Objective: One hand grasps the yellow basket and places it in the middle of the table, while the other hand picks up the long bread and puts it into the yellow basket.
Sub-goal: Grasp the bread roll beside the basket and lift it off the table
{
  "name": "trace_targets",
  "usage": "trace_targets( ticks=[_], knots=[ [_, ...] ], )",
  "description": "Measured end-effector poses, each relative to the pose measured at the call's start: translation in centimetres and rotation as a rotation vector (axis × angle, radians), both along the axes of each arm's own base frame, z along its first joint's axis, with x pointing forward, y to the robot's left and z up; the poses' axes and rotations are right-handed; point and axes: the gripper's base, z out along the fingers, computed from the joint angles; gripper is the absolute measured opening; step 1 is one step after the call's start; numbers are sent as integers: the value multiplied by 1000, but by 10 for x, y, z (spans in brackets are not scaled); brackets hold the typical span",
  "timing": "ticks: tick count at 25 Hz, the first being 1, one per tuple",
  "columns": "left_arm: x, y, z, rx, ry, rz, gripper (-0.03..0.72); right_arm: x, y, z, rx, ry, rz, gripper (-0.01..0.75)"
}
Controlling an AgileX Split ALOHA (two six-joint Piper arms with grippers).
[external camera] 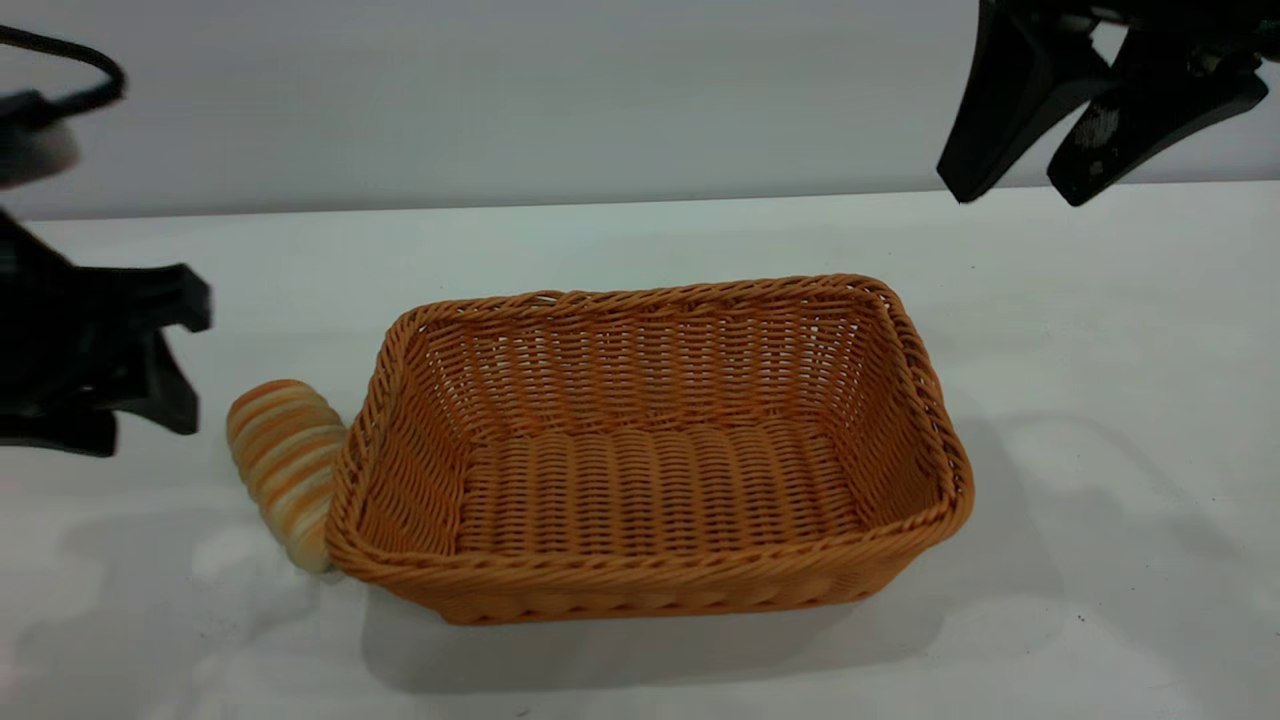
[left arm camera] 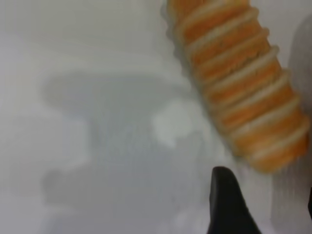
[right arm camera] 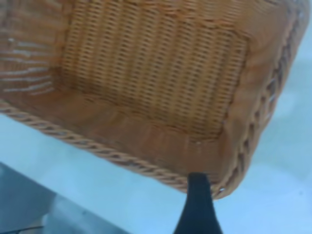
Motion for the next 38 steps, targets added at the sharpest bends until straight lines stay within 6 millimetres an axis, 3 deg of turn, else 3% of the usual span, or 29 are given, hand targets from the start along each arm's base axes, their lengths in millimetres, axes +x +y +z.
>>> trace_targets(
  ticks=[10, 19, 23, 26, 30, 34, 38],
  knots=[
    [45, -8, -41, -51, 70, 103, 459, -18, 36, 1, 3, 9, 122, 589],
    [74, -13, -70, -69, 92, 140, 452, -20, 39, 1, 0, 14, 137, 589],
    [84, -14, -82, -70, 106, 147, 384, -20, 39, 1, -1, 17, 139, 589],
    [88, -15, -84, -70, 105, 146, 254, -21, 39, 1, -2, 18, 141, 589],
    [90, -15, -82, -59, 69, 120, 54, -22, 39, 0, -4, 35, 148, 589],
    [94, -16, -66, -31, 12, 58, 52, -25, 38, 2, -10, 53, 161, 589],
    [96, -17, -25, -11, -76, 1, 52, -30, 34, 13, -20, 11, 171, 589]
  ],
)
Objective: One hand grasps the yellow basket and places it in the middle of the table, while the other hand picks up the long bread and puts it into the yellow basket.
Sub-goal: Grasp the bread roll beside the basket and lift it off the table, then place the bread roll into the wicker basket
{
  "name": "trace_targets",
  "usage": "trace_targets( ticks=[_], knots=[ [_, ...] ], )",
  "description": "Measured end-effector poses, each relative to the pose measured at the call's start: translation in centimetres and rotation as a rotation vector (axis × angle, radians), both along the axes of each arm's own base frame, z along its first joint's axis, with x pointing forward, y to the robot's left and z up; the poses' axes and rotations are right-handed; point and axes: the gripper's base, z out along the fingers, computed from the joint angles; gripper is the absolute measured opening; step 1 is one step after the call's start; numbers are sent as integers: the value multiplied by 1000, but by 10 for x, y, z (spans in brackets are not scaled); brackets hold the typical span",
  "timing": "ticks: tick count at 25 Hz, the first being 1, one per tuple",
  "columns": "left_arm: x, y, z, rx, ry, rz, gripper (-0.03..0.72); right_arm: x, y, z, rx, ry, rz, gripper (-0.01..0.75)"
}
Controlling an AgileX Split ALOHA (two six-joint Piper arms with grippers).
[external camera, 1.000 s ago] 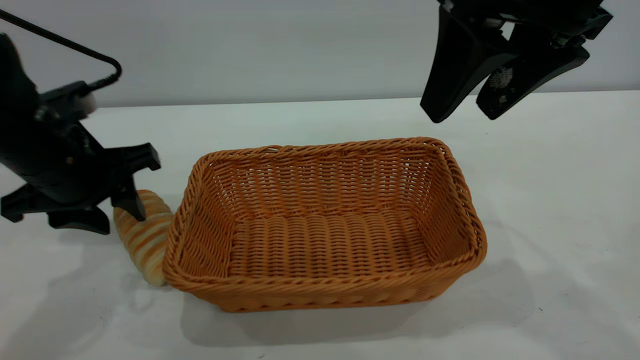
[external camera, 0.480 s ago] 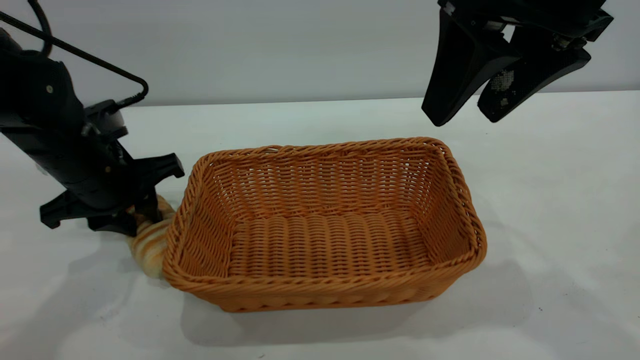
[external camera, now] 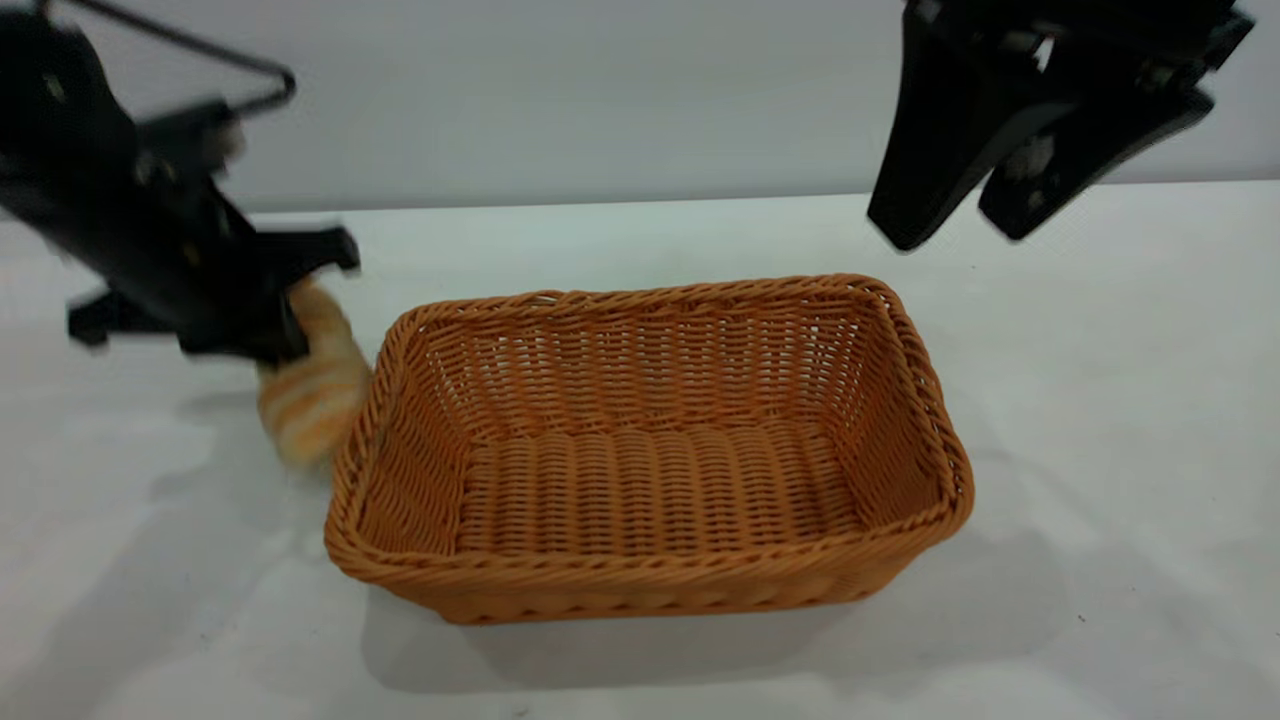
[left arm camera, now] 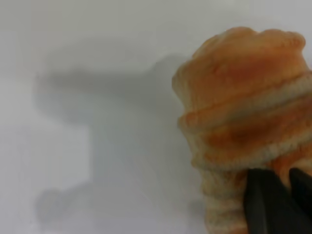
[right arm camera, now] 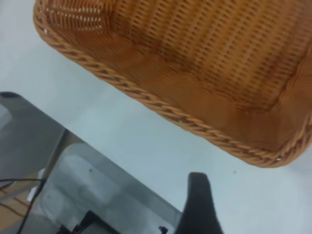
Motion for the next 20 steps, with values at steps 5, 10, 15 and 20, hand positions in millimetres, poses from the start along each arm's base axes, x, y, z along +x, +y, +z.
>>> trace_targets(
  ticks=[5, 10, 15, 20],
  knots=[
    [-6, -2, 48, -2, -77, -29, 52, -12, -6, 28, 17, -90, 7, 589],
    [-17, -29, 76, -15, -125, -108, 52, -32, -15, 60, 49, -176, 16, 589],
    [-32, -74, 78, -9, -141, -253, 52, -56, -28, 89, 36, -264, 13, 589],
    [-34, -94, 69, -3, -178, -319, 52, -77, -43, 105, -15, -284, -9, 589]
  ],
)
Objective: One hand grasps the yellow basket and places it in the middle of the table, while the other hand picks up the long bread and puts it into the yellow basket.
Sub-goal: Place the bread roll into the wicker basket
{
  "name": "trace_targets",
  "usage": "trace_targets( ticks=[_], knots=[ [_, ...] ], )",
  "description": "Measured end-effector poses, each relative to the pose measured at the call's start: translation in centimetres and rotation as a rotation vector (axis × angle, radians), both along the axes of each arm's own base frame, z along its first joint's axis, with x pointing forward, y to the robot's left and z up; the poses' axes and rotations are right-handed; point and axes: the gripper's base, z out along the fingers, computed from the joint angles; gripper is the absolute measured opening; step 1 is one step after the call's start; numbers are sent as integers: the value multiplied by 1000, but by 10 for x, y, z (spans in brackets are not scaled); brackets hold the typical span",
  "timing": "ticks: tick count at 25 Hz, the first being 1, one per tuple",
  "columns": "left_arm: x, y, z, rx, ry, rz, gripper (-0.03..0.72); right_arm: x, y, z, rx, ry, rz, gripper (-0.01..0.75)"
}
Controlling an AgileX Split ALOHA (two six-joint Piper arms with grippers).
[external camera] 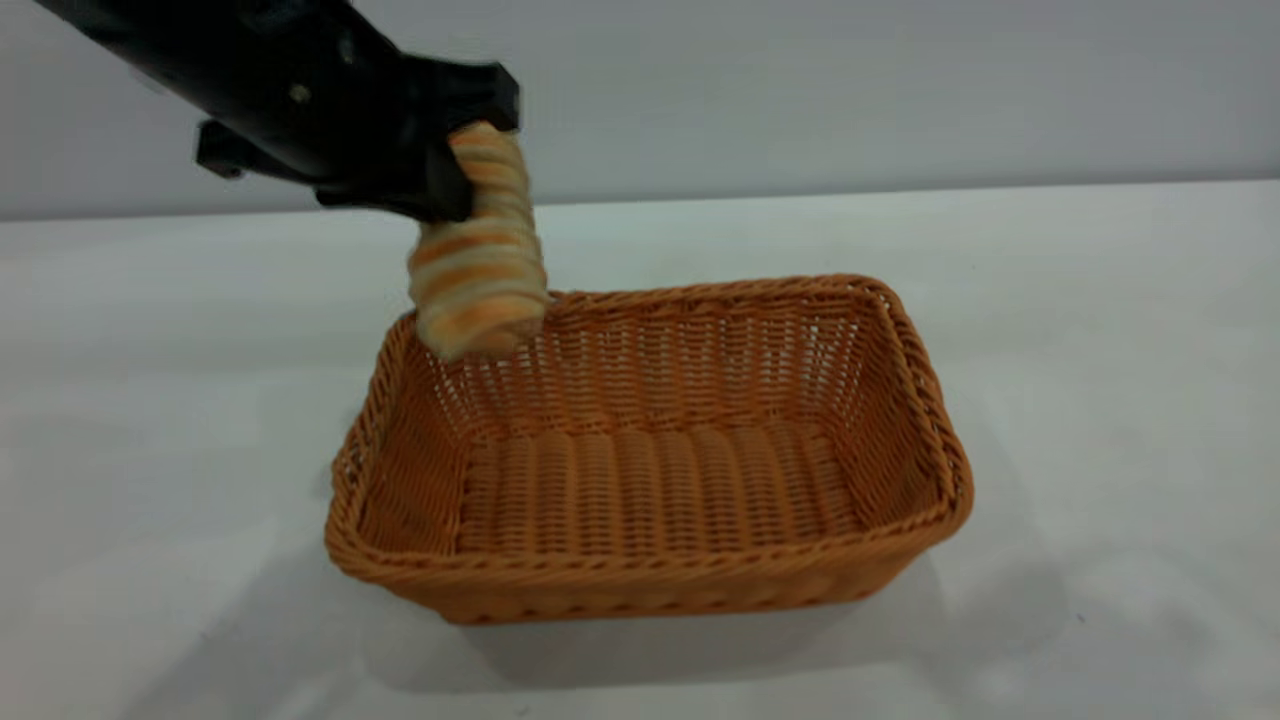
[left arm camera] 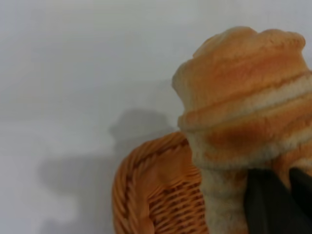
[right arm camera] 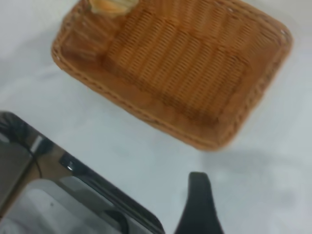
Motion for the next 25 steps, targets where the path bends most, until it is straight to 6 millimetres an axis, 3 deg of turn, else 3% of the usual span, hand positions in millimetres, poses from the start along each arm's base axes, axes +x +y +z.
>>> trace_targets(
  ticks=[5, 11, 14, 16, 22, 25],
  knots=[
    [0, -11, -30, 15, 55, -14, 52, -17, -12, 5, -42, -3, -34, 589],
    [-2, -27, -70, 33, 79, -49, 52, -43, -26, -6, -63, -11, -53, 589],
    [-4, -32, -81, 54, 90, -76, 98, -54, -31, -7, -53, -42, -59, 589],
    [-6, -34, -81, 76, 84, -110, 191, -60, -34, -7, -51, -61, -65, 589],
    [-7, -35, -81, 91, 88, -133, 583, -70, -42, -8, -73, -84, -98, 589],
    [-10, -34, -77, 117, 115, -145, 663, -76, -46, -7, -93, -71, -105, 589]
  ],
)
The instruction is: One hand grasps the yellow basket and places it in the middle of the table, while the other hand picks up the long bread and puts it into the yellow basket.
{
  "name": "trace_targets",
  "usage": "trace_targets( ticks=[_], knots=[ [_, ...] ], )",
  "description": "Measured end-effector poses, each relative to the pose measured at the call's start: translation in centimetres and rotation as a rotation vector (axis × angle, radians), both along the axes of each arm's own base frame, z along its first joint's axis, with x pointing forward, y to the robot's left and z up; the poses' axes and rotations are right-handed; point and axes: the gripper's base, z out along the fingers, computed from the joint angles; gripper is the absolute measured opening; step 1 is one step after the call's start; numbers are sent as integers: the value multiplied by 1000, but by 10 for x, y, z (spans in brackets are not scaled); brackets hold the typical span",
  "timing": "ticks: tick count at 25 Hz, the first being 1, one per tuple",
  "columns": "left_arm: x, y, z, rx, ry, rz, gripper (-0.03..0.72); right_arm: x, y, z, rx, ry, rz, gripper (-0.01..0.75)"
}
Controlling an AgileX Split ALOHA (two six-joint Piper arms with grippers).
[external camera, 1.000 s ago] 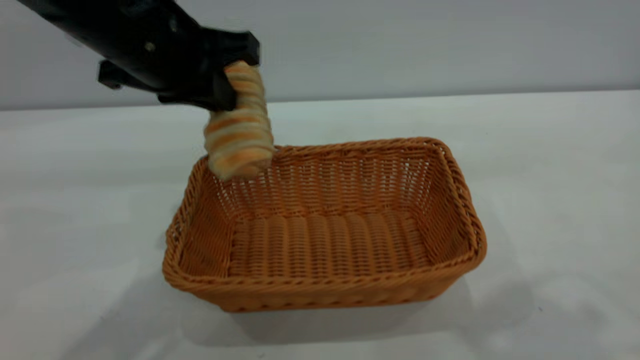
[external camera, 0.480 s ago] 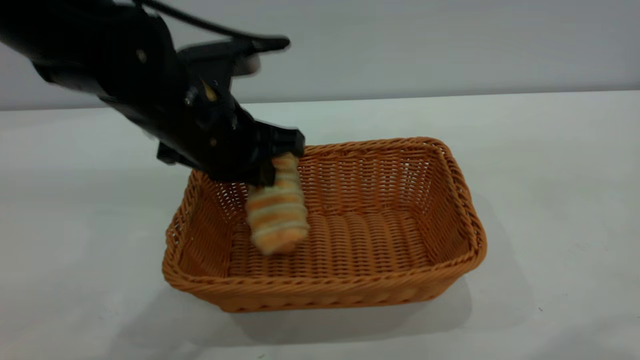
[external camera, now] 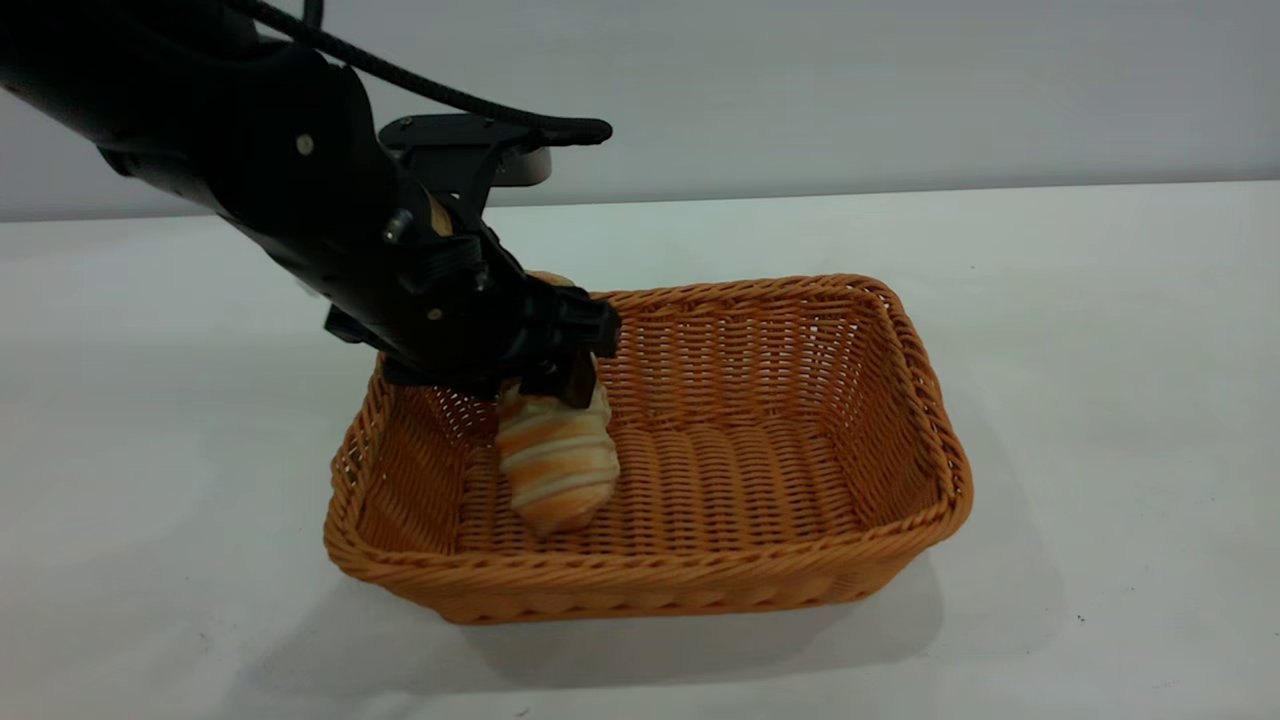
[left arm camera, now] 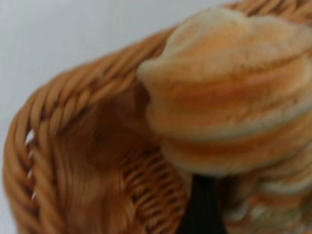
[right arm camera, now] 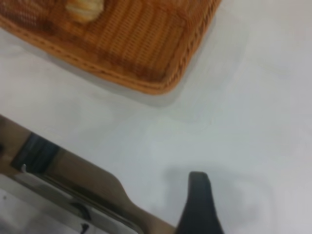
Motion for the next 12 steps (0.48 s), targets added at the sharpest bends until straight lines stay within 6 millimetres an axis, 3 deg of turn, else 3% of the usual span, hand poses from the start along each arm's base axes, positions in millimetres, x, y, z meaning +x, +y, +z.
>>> trace_targets(
  ticks=[3, 12],
  knots=[
    [-3, 2, 23, 39, -34, -61, 655, -8, -4, -3, -9, 4, -2, 589],
    [-26, 16, 124, 99, -202, -196, 531, -44, -19, -29, -7, -6, -3, 589]
  ],
)
